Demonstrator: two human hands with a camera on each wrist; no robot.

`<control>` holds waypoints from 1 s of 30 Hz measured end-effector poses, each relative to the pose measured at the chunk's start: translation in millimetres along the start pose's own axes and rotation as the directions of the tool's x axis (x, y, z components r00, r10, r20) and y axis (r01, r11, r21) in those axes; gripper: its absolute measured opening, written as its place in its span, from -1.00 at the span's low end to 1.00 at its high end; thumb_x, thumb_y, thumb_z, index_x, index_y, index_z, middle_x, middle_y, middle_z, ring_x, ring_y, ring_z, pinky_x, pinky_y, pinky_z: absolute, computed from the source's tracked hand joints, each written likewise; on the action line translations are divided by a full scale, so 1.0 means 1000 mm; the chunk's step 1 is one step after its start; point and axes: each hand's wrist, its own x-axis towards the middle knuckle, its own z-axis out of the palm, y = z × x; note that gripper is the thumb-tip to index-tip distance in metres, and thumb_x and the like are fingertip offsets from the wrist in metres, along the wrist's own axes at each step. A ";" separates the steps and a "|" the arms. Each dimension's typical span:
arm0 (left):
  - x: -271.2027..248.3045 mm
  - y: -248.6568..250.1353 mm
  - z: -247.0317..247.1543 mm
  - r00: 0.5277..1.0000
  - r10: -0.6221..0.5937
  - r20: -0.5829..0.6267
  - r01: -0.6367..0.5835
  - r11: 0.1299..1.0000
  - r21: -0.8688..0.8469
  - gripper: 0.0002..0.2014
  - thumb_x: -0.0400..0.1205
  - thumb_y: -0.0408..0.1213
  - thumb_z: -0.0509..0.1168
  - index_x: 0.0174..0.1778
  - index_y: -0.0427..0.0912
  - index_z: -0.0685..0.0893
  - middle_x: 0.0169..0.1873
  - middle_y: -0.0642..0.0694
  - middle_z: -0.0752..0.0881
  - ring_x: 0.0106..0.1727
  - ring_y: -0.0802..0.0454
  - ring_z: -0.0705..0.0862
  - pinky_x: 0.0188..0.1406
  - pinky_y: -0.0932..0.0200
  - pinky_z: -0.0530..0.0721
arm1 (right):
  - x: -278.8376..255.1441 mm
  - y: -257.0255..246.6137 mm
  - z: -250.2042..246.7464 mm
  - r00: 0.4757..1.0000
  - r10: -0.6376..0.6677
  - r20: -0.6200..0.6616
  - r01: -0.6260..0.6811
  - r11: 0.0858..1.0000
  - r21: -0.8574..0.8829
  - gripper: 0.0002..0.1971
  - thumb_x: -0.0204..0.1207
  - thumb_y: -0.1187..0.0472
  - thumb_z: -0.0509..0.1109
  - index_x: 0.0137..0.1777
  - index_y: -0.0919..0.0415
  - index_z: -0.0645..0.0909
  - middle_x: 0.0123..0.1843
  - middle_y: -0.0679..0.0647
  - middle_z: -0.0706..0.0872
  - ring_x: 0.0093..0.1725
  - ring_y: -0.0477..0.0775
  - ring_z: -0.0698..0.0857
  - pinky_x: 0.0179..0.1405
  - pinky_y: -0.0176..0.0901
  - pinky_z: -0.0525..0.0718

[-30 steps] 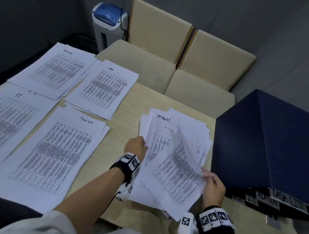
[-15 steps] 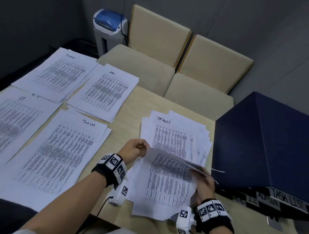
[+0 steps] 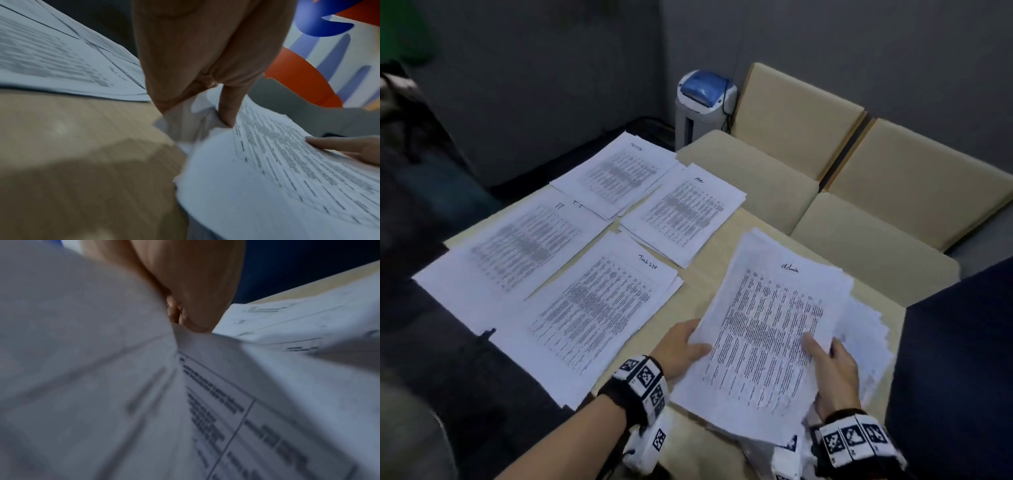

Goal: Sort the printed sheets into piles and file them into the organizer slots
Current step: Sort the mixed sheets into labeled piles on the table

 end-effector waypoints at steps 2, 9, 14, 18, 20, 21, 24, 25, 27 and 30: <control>-0.006 0.002 -0.016 0.995 -0.004 -0.095 -0.002 0.998 -0.067 -0.68 0.66 -0.37 0.32 0.34 -0.11 0.62 0.01 0.01 0.80 -0.06 0.13 0.81 -0.17 0.23 0.76 | 0.002 0.002 0.016 0.991 0.020 0.131 -0.013 0.999 -0.052 -0.77 0.56 0.15 0.51 0.18 0.15 0.70 0.11 0.08 0.83 0.10 0.19 0.80 0.25 0.23 0.70; -0.030 0.001 -0.112 0.931 -0.035 -0.364 0.018 0.999 -0.051 -0.74 0.65 -0.25 0.33 0.27 -0.10 0.67 -0.01 -0.06 0.78 0.02 -0.06 0.76 0.09 -0.08 0.72 | -0.016 0.015 0.075 0.917 0.034 0.398 0.051 0.978 -0.201 -0.93 0.58 0.38 0.43 0.01 0.39 0.67 -0.17 0.36 0.77 -0.28 0.15 0.75 -0.37 -0.25 0.75; -0.042 -0.009 -0.209 0.874 -0.066 -0.481 0.022 0.995 -0.097 -0.80 0.64 -0.27 0.33 0.18 -0.11 0.70 0.05 -0.13 0.82 0.09 -0.14 0.79 0.21 -0.27 0.69 | -0.014 0.020 0.122 0.889 0.137 0.436 -0.031 0.970 -0.241 -0.92 0.61 0.47 0.35 0.00 0.54 0.60 -0.29 0.33 0.72 -0.41 0.15 0.63 -0.59 -0.32 0.61; -0.027 0.002 -0.289 0.835 -0.037 -0.549 0.043 0.999 -0.002 -0.85 0.68 -0.31 0.30 0.14 -0.13 0.68 0.08 -0.17 0.79 0.04 -0.13 0.77 0.20 -0.21 0.69 | -0.011 0.037 0.159 0.879 0.209 0.428 -0.024 0.917 -0.399 -0.95 0.53 0.52 0.44 -0.10 0.54 0.63 -0.49 0.19 0.74 -0.55 0.01 0.66 -0.58 -0.29 0.64; -0.004 0.017 -0.333 0.816 -0.015 -0.578 0.076 0.994 0.082 -0.82 0.68 -0.29 0.31 0.19 -0.15 0.62 0.12 -0.08 0.74 0.06 -0.08 0.72 0.16 -0.04 0.66 | -0.011 0.047 0.173 0.892 0.212 0.398 0.047 0.835 -0.548 -0.88 0.46 0.39 0.55 -0.16 0.45 0.68 -0.47 0.11 0.75 -0.41 0.07 0.70 -0.43 -0.33 0.64; 0.013 0.024 -0.355 0.802 0.002 -0.597 0.089 0.988 0.123 -0.79 0.67 -0.27 0.32 0.22 -0.15 0.59 0.15 -0.07 0.71 0.08 -0.08 0.70 0.14 0.02 0.64 | -0.011 0.051 0.179 0.902 0.202 0.382 0.084 0.786 -0.613 -0.84 0.41 0.31 0.61 -0.21 0.38 0.68 -0.47 0.09 0.75 -0.36 0.08 0.71 -0.38 -0.35 0.61; 0.070 0.046 -0.408 0.790 0.043 -0.611 0.126 0.965 0.231 -0.69 0.61 -0.24 0.37 0.25 -0.23 0.63 0.14 -0.20 0.74 0.08 -0.20 0.73 0.13 -0.11 0.71 | -0.015 0.056 0.193 0.927 0.196 0.319 0.102 0.687 -0.719 -0.67 0.20 0.16 0.67 -0.30 0.30 0.56 -0.57 0.04 0.63 -0.44 0.07 0.65 -0.36 -0.25 0.53; 0.088 0.055 -0.420 0.792 0.060 -0.607 0.140 0.951 0.277 -0.73 0.61 -0.28 0.37 0.21 -0.26 0.65 0.09 -0.20 0.75 0.06 -0.19 0.74 0.09 -0.05 0.71 | -0.015 0.059 0.195 0.936 0.170 0.308 0.120 0.669 -0.733 -0.64 0.17 0.19 0.69 -0.34 0.30 0.52 -0.62 0.01 0.54 -0.51 0.01 0.58 -0.41 -0.29 0.47; 0.126 0.071 -0.438 0.801 0.068 -0.595 0.157 0.935 0.317 -0.80 0.63 -0.31 0.37 0.15 -0.27 0.69 -0.01 -0.15 0.74 -0.01 -0.13 0.72 -0.05 0.09 0.63 | -0.016 0.067 0.199 0.949 0.106 0.298 0.149 0.681 -0.717 -0.54 0.14 0.25 0.74 -0.46 0.23 0.41 -0.67 -0.07 0.40 -0.57 -0.14 0.43 -0.47 -0.32 0.36; 0.177 0.089 -0.456 0.811 0.080 -0.579 0.167 0.918 0.360 -0.83 0.62 -0.25 0.40 0.05 -0.26 0.74 -0.10 -0.16 0.76 -0.11 -0.13 0.73 -0.15 0.10 0.64 | -0.014 0.083 0.199 0.947 0.130 0.295 0.120 0.707 -0.697 -0.47 -0.05 0.03 0.68 -0.51 0.07 0.28 -0.64 -0.12 0.29 -0.49 -0.15 0.41 -0.38 -0.29 0.35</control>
